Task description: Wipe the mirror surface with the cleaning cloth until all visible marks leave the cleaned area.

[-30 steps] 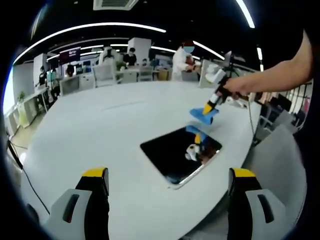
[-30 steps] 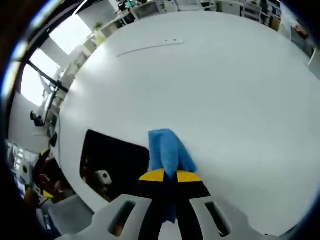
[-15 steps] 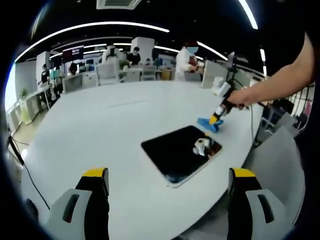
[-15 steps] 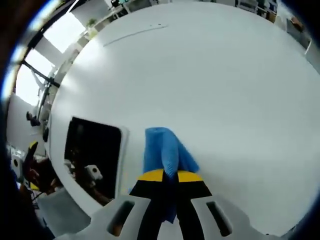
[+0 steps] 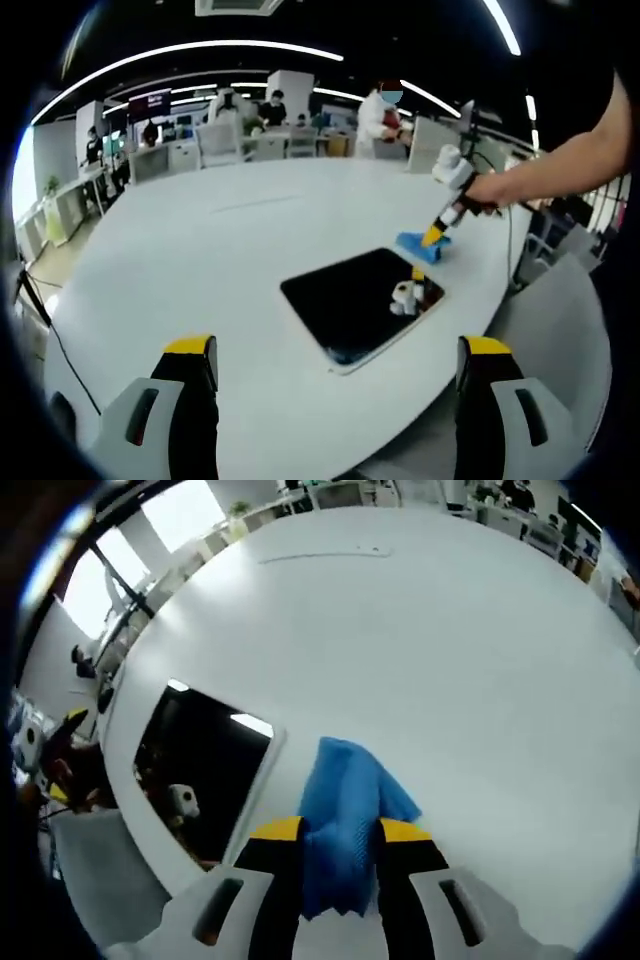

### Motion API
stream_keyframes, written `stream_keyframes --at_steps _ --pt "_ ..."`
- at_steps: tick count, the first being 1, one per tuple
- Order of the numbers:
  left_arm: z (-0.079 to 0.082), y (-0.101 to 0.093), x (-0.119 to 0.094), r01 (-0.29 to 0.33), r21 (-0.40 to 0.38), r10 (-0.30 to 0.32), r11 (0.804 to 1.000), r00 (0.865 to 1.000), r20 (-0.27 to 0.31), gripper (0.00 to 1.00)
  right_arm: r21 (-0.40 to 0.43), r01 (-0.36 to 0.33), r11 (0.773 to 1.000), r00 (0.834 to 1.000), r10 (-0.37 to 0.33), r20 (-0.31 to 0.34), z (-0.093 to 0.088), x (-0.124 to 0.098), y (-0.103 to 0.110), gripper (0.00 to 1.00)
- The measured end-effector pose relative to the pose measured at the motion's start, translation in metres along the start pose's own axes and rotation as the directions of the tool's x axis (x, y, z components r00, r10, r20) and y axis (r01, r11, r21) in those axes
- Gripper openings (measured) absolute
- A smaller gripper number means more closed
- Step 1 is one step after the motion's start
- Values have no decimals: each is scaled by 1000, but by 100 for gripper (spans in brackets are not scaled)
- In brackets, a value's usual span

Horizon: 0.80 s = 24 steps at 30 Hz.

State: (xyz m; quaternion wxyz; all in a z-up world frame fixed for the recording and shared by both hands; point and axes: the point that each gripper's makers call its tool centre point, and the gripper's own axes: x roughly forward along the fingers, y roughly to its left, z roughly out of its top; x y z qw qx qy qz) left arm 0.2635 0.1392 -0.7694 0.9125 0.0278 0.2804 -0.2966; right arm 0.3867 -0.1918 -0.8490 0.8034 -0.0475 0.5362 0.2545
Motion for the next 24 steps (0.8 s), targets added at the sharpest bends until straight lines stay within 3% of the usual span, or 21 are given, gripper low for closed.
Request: stream_keyframes --at_steps 3,4,7,13,15,19,24 --pt "4 7 -1 -48 -33 48 998 999 2 100 -73 -53 996 991 62 119 18 -16 4 36" --pt "8 6 -1 -46 -52 47 998 999 17 100 -119 -90 989 979 110 169 24 -24 9 39" --pt "13 3 -1 -47 -57 49 997 998 37 100 -152 -99 983 965 132 225 24 -37 7 54" --pt "12 1 5 -53 -54 55 997 998 34 100 -203 -68 977 942 130 308 -1 -54 -10 68" --pt "11 0 9 -56 -52 58 997 998 35 100 -204 -49 978 943 113 313 -16 -55 -16 73" --pt "13 -2 10 -54 -35 55 998 998 43 100 -222 -12 975 927 94 363 -39 -63 -19 82" --pt "7 -6 11 -39 -28 40 999 999 29 100 -186 19 982 902 64 427 -56 -81 -16 90"
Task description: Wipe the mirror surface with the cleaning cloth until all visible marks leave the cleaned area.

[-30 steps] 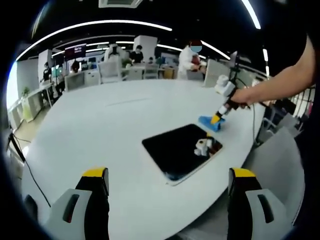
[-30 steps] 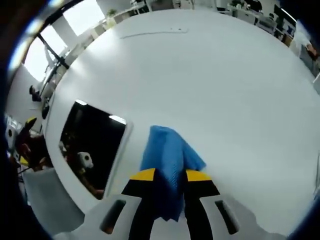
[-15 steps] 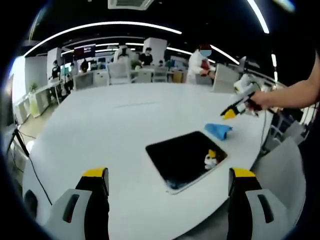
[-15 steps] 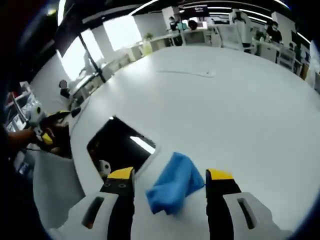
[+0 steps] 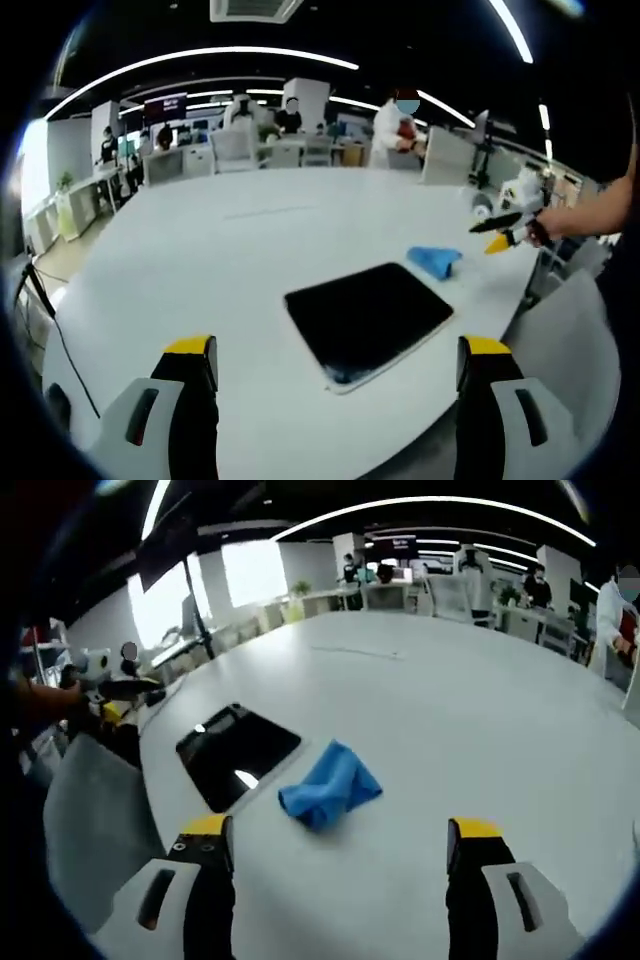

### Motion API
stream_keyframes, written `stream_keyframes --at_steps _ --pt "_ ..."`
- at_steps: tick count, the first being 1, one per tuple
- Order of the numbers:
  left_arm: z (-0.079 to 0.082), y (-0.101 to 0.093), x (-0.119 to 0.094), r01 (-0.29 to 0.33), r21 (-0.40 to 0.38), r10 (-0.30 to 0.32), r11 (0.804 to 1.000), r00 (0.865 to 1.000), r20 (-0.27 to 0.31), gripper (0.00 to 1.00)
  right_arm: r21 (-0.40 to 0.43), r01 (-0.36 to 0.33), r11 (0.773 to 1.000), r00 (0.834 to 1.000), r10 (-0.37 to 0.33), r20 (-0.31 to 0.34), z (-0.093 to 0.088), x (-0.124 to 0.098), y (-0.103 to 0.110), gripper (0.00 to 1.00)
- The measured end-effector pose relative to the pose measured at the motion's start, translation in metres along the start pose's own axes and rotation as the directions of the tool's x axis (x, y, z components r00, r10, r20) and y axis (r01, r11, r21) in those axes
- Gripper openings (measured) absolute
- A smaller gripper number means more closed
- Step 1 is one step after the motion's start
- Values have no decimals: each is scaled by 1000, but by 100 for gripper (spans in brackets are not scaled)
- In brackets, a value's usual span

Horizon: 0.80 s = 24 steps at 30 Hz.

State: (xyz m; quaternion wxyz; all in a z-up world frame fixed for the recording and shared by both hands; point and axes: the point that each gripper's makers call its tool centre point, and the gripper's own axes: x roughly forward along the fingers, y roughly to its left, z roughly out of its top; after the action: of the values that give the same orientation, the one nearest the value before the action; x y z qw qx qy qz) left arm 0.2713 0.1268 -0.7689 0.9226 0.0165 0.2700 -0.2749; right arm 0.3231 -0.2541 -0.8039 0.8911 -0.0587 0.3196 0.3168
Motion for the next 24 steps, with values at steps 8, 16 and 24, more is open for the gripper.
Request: stream_keyframes --at_steps 8,16,24 --pt "-10 6 -6 4 -4 -3 1000 999 40 100 -55 13 998 999 -10 42 -13 -16 24 97" --pt "-11 8 -13 38 33 -39 999 999 37 100 -74 35 997 997 -30 64 -20 -22 45 100" --pt "-9 4 -17 64 55 -66 996 997 31 100 -35 46 998 997 -44 57 -29 -31 55 100"
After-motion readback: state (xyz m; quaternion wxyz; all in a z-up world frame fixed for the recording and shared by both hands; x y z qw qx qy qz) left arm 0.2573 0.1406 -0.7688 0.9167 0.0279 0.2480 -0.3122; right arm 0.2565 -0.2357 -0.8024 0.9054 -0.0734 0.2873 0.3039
